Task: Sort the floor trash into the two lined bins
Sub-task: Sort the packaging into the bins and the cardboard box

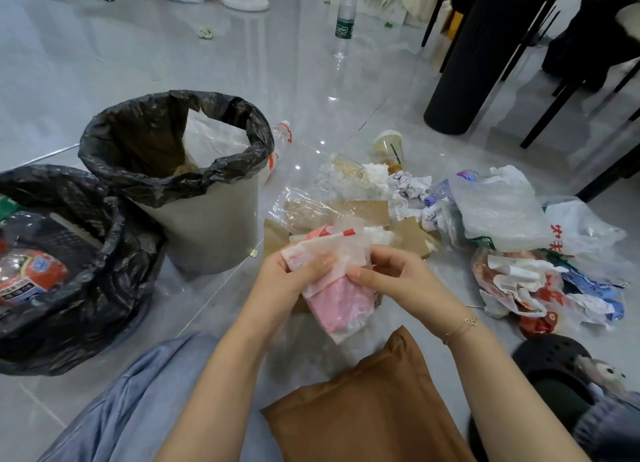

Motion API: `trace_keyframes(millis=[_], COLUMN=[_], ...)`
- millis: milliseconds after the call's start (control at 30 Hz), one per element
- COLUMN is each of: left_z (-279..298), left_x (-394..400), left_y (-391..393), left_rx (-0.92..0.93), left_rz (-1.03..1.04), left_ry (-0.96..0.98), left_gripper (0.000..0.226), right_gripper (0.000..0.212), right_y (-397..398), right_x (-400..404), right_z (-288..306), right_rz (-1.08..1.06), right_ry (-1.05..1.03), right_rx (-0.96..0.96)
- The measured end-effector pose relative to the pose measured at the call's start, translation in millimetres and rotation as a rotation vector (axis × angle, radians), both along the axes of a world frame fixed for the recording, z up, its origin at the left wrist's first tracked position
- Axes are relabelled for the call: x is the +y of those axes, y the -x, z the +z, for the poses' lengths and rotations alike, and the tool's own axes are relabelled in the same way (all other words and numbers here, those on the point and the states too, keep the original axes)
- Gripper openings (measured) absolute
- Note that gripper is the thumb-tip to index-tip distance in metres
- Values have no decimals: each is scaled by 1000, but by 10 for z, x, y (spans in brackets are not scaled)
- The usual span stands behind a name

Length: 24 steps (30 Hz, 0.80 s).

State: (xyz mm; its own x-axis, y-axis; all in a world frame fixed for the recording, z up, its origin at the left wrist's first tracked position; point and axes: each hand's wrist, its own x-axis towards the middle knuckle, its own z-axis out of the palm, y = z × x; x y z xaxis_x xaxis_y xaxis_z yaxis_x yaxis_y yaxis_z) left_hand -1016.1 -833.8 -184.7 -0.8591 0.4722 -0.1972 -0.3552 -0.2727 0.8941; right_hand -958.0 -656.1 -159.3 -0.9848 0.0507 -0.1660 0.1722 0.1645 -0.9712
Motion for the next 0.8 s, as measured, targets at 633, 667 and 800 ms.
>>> trace_keyframes(millis=[633, 667, 800], left_z=[36, 34, 39], left_x=[109, 118, 99], left_y=[-47, -44, 74], left_rx=[66, 104, 643], left_rz=[151, 165, 260], left_ry=[62, 73, 492], left_gripper=[32, 33, 31], right_gripper=[17, 24, 29], right_y=[34, 41, 88], right_x=[-47, -46, -23], right_z=[-76, -72, -30], right_rz=[-165, -161, -269], right_ry=[-102, -78, -22], right_rx=[35, 42, 105])
